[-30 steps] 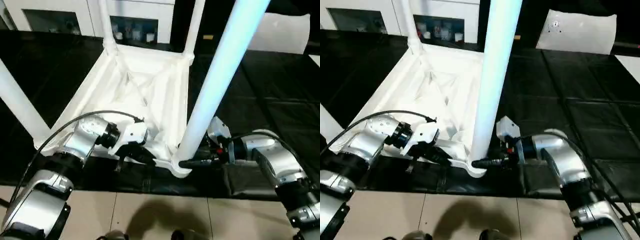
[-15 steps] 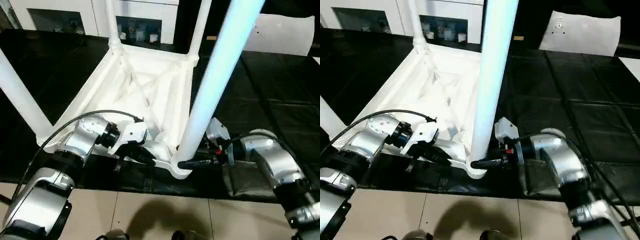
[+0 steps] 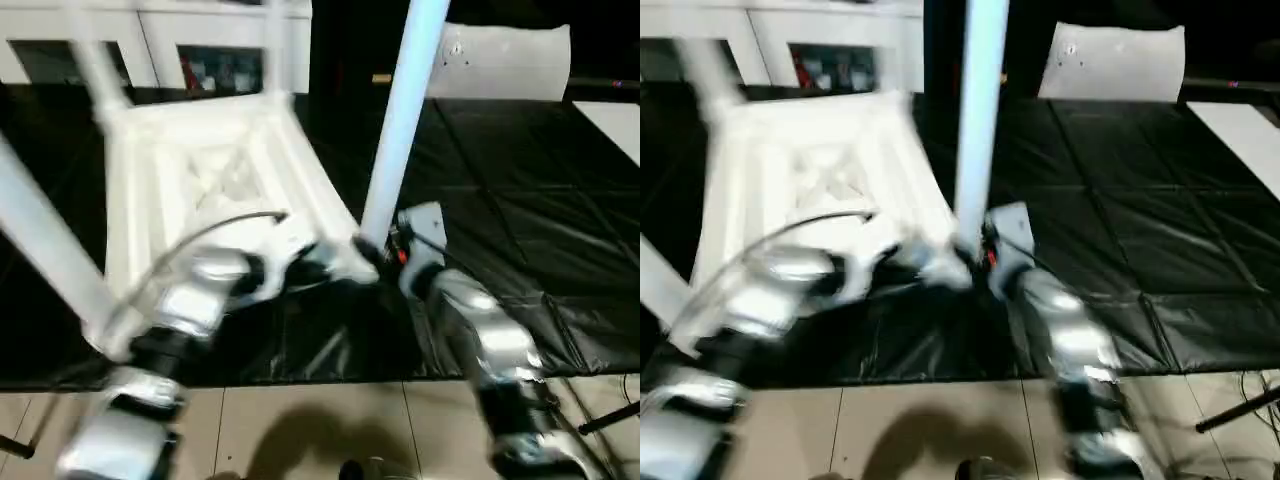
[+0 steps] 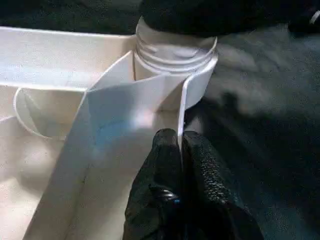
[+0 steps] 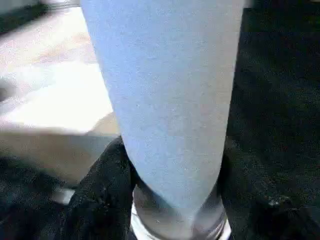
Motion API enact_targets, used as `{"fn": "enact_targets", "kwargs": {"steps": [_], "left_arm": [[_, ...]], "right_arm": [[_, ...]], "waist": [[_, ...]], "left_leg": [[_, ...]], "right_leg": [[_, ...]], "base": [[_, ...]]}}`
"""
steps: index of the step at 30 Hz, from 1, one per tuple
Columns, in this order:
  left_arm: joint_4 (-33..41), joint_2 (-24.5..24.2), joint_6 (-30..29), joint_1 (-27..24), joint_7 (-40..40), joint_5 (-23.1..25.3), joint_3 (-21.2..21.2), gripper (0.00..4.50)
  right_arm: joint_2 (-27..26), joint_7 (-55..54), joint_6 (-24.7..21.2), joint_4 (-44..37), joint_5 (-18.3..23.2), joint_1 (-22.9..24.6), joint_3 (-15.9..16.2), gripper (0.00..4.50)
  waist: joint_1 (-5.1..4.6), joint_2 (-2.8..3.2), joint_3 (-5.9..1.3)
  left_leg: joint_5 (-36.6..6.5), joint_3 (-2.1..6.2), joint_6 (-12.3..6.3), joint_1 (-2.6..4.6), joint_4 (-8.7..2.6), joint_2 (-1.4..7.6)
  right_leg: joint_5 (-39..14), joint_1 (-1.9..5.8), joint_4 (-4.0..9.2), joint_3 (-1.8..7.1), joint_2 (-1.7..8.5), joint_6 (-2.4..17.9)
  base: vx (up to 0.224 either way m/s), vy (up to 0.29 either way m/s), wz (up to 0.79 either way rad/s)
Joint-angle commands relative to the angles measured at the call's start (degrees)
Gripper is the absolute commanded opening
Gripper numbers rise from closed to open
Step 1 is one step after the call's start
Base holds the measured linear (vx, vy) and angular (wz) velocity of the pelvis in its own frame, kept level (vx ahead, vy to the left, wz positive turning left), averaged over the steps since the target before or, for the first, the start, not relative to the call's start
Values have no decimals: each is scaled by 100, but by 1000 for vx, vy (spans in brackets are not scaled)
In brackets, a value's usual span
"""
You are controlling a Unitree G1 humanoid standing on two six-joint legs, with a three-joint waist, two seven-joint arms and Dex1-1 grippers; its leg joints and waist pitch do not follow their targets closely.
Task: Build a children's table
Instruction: Rotate leg to tighten
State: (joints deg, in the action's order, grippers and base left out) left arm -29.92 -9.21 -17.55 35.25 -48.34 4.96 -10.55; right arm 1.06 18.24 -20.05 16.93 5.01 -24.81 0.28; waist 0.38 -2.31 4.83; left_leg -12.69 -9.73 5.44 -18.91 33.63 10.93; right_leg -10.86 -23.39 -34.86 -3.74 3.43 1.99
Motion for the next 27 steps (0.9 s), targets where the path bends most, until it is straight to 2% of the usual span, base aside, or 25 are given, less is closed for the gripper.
{"fn": "enact_targets", "kwargs": {"steps": [1, 3, 4, 5, 6, 7, 8, 9, 10, 13, 14, 15, 18, 19, 22, 23, 25, 26, 27], "left_arm": [[-23, 820, -57, 244, 1062, -168, 39, 0], [-160, 906, -27, 358, 1188, -35, -48, 0], [-169, 914, -31, 367, 1184, -22, -64, 0], [-184, 920, -33, 382, 1134, 3, -112, 0], [-184, 920, -33, 382, 1134, 3, -112, 0], [-163, 932, -65, 376, 1138, 25, -114, 0], [-134, 924, -97, 360, 1116, 55, -145, 0], [-129, 923, -103, 357, 1112, 60, -151, 0], [-53, 764, -98, 281, 878, 110, -247, 0], [44, 388, -106, 149, 405, 222, -437, 0], [61, 261, -98, 119, 257, 243, -489, 0], [66, 211, -91, 109, 197, 247, -509, 0], [50, -124, 110, 65, -251, 241, -594, 0], [50, -124, 110, 65, -251, 241, -594, 0], [-55, -466, 516, 52, -780, 188, -668, 0], [-95, -574, 662, 52, -957, 173, -705, 0], [-148, -845, 1307, 16, -1620, 56, -821, 0], [-155, -898, 1318, 15, -1723, 47, -841, 0], [-174, -1027, 1323, 16, -1965, 23, -891, 0]], "right_arm": [[-796, -328, -325, 482, 164, -82, 534, 199], [-948, -440, -244, 495, 172, -160, 475, 199], [-965, -450, -226, 485, 158, -167, 476, 199], [-990, -452, -141, 423, 119, -166, 485, 199], [-990, -452, -141, 423, 119, -166, 485, 234], [-1017, -476, -130, 400, 84, -160, 463, 234], [-1044, -544, -113, 377, 71, -154, 417, 254], [-1050, -557, -110, 373, 68, -153, 408, 254], [-921, -441, -35, 205, 85, -58, 360, 270], [-511, -68, 142, -139, 134, 156, 340, 295], [-345, 131, 211, -263, 181, 228, 346, 299], [-276, 221, 244, -313, 204, 257, 350, 304], [279, 970, 301, -662, 329, 471, 344, 340], [279, 970, 301, -662, 329, 471, 344, 340], [895, 1781, 287, -951, 462, 645, 313, 375], [1064, 2005, 280, -1011, 536, 676, 301, 383], [1479, 2549, 336, -1100, 688, 735, 270, 394], [1551, 2641, 334, -1108, 718, 740, 260, 394], [1731, 2867, 323, -1130, 802, 752, 243, 417]], "waist": [[1, -19, -263], [23, -20, -282], [33, -17, -286], [53, 17, -312], [52, 3, -315], [62, -7, -318], [63, -10, -319], [68, 5, -307], [69, 6, -306], [84, 12, -285], [82, 12, -286], [67, 5, -291], [51, 5, -326], [55, 3, -332], [44, -6, -367], [46, -12, -360], [73, -10, -346], [67, -2, -348], [68, 2, -343]], "left_leg": [[-841, 57, -199, -57, -432, 177], [-696, 53, -296, -85, -425, 156], [-645, 46, -335, -82, -422, 159], [-388, 40, -427, -87, -413, 160], [-325, 33, -457, -95, -405, 156], [-238, 31, -509, -105, -404, 152], [-201, 29, -531, -107, -402, 149], [-249, 26, -553, -106, -410, 155], [-307, 25, -549, -106, -412, 156], [-614, 43, -478, -92, -444, 180], [-628, 55, -464, -97, -453, 189], [-597, 56, -473, -107, -447, 187], [-333, 53, -556, -119, -415, 183], [-270, 45, -604, -122, -403, 182], [132, 34, -872, -146, -356, 179], [152, 30, -941, -150, -354, 179], [-31, 34, -1000, -131, -359, 187], [-70, 31, -983, -127, -363, 201], [-106, 30, -956, -114, -369, 216]], "right_leg": [[-2465, 205, 593, 330, 427, 657], [-2007, 250, 555, 337, 423, 712], [-1850, 247, 546, 345, 424, 739], [-1227, 283, 477, 348, 418, 894], [-1045, 294, 465, 350, 418, 940], [-796, 318, 440, 350, 418, 1029], [-722, 326, 432, 349, 417, 1060], [-774, 324, 448, 348, 431, 1098], [-868, 326, 459, 348, 436, 1095], [-1471, 319, 519, 343, 448, 926], [-1499, 323, 514, 340, 446, 899], [-1417, 332, 506, 341, 442, 892], [-858, 365, 445, 347, 439, 1056], [-690, 375, 431, 350, 434, 1092], [137, 399, 336, 350, 437, 1378], [177, 397, 337, 344, 434, 1425], [-118, 395, 376, 341, 438, 1391], [-190, 384, 371, 341, 446, 1401], [-270, 370, 377, 338, 448, 1416]], "base": [[0, 0, 0], [0, 0, 0], [0, 0, 0], [0, 0, 0], [0, 0, 0], [0, 0, 0], [0, 0, 0], [0, 0, 0], [0, 0, 0], [0, 0, 0], [0, 0, 0], [0, 0, 0], [0, 0, 0], [0, 0, 0], [0, 0, 0], [0, 0, 0], [0, 0, 0], [0, 0, 0], [0, 0, 0]]}}
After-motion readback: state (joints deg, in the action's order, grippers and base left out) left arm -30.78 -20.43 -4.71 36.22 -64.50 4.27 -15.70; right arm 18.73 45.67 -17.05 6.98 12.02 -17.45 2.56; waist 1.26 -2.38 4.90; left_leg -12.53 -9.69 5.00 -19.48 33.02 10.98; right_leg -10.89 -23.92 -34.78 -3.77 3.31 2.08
